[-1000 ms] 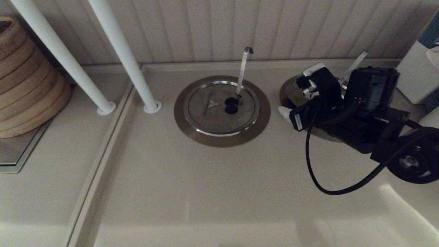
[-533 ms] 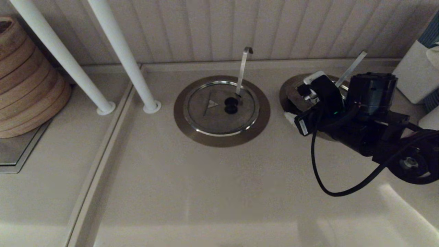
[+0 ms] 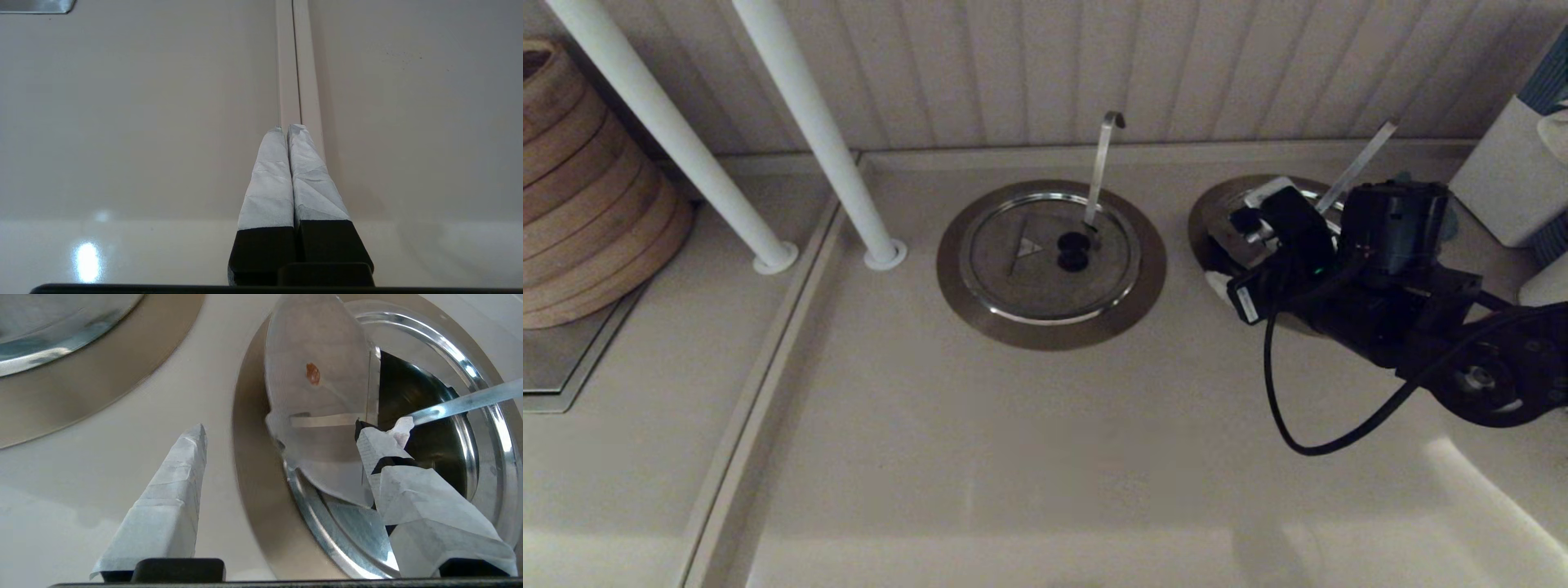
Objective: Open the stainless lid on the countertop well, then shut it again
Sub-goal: Close the lid
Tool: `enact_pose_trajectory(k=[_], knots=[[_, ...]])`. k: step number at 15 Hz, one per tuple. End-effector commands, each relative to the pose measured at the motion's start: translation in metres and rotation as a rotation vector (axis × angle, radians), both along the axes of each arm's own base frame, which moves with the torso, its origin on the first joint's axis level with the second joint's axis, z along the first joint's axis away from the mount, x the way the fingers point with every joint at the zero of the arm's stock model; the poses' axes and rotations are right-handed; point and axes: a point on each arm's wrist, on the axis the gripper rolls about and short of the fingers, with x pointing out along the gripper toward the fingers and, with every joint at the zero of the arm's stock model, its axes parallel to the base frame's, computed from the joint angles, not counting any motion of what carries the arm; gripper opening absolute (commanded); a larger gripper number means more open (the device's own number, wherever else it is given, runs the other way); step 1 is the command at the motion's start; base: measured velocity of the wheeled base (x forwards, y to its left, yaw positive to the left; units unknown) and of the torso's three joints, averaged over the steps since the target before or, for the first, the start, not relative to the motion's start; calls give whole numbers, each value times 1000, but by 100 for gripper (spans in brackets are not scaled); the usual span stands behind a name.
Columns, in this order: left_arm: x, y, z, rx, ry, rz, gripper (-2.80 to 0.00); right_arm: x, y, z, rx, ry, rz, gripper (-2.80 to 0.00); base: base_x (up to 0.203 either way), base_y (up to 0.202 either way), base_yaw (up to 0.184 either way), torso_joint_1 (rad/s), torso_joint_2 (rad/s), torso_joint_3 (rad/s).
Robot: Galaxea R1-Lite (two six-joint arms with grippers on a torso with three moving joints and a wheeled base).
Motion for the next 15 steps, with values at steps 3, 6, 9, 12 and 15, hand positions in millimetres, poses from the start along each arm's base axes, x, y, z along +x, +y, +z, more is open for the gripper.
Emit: enact_pose_trajectory(k=[3, 6, 9, 12, 15], knots=[[0, 0, 0, -1, 0, 1, -280, 13, -13, 3, 10, -19, -49, 0, 0, 0, 0, 0, 0, 0], [0, 0, 0, -1, 0, 1, -280, 15, -19, 8, 18, -39, -68, 0, 0, 0, 0, 0, 0, 0], [0, 0, 0, -1, 0, 1, -280, 16, -24, 16, 29, -67, -84, 0, 0, 0, 0, 0, 0, 0], [0, 0, 0, -1, 0, 1, -280, 17, -29, 23, 41, -101, -101, 0, 0, 0, 0, 0, 0, 0], [0, 0, 0, -1, 0, 1, -280, 19, -42, 31, 47, -136, -137, 0, 0, 0, 0, 0, 0, 0]])
